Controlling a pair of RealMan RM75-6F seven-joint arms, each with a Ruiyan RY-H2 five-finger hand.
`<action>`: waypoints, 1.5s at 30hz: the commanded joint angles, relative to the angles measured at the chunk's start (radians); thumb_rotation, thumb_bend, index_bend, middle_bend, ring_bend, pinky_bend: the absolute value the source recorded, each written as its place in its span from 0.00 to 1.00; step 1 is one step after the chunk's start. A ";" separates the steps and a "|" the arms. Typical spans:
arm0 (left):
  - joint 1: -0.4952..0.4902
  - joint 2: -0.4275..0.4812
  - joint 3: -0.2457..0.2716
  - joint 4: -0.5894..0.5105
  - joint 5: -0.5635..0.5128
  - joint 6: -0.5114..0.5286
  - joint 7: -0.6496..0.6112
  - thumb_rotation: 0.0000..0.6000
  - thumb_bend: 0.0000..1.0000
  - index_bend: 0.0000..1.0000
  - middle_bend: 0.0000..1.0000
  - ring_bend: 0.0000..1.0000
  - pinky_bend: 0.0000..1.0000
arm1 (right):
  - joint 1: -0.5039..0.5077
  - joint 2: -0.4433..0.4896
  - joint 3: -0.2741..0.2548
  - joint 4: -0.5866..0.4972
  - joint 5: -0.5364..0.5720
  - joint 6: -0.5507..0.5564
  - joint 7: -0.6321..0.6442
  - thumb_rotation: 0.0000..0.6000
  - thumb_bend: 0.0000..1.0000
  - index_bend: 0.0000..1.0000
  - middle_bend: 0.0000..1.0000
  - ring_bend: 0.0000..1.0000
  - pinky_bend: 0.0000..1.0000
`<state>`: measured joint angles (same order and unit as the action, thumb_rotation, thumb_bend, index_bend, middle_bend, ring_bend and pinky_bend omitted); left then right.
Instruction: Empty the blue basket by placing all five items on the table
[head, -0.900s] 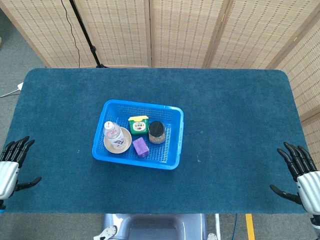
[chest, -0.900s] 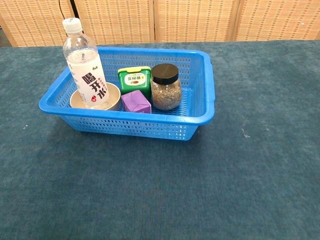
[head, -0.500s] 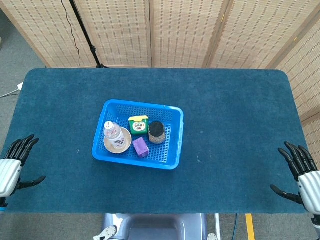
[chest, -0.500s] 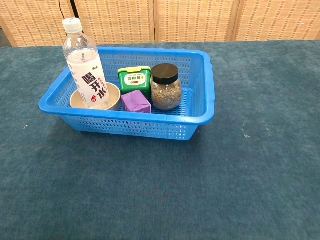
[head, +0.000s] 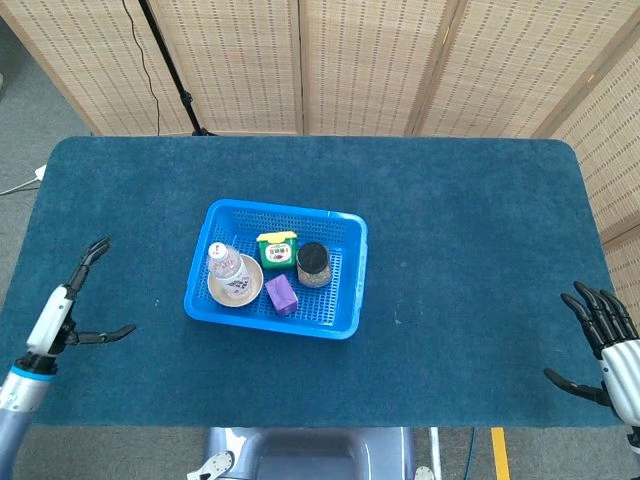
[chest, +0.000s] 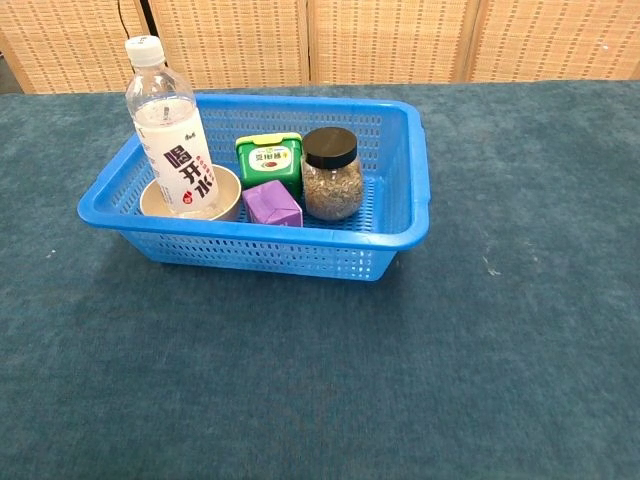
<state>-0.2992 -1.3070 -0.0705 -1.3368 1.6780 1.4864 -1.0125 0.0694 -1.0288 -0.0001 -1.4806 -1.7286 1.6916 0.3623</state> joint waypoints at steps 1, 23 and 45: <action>-0.069 -0.068 -0.042 0.024 -0.067 -0.096 -0.050 1.00 0.09 0.00 0.00 0.00 0.00 | 0.003 0.001 0.001 0.001 0.006 -0.009 0.006 1.00 0.00 0.00 0.00 0.00 0.00; -0.293 -0.209 -0.133 -0.054 -0.279 -0.473 0.120 1.00 0.09 0.00 0.00 0.00 0.00 | 0.002 0.021 0.011 0.004 0.028 -0.015 0.071 1.00 0.00 0.00 0.00 0.00 0.00; -0.249 -0.113 -0.249 -0.314 -0.376 -0.344 0.389 1.00 0.41 0.66 0.49 0.45 0.44 | 0.006 0.023 0.005 -0.006 0.022 -0.034 0.073 1.00 0.00 0.00 0.00 0.00 0.00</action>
<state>-0.5739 -1.4795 -0.2983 -1.5884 1.2561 1.0964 -0.5930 0.0749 -1.0050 0.0048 -1.4862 -1.7060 1.6583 0.4357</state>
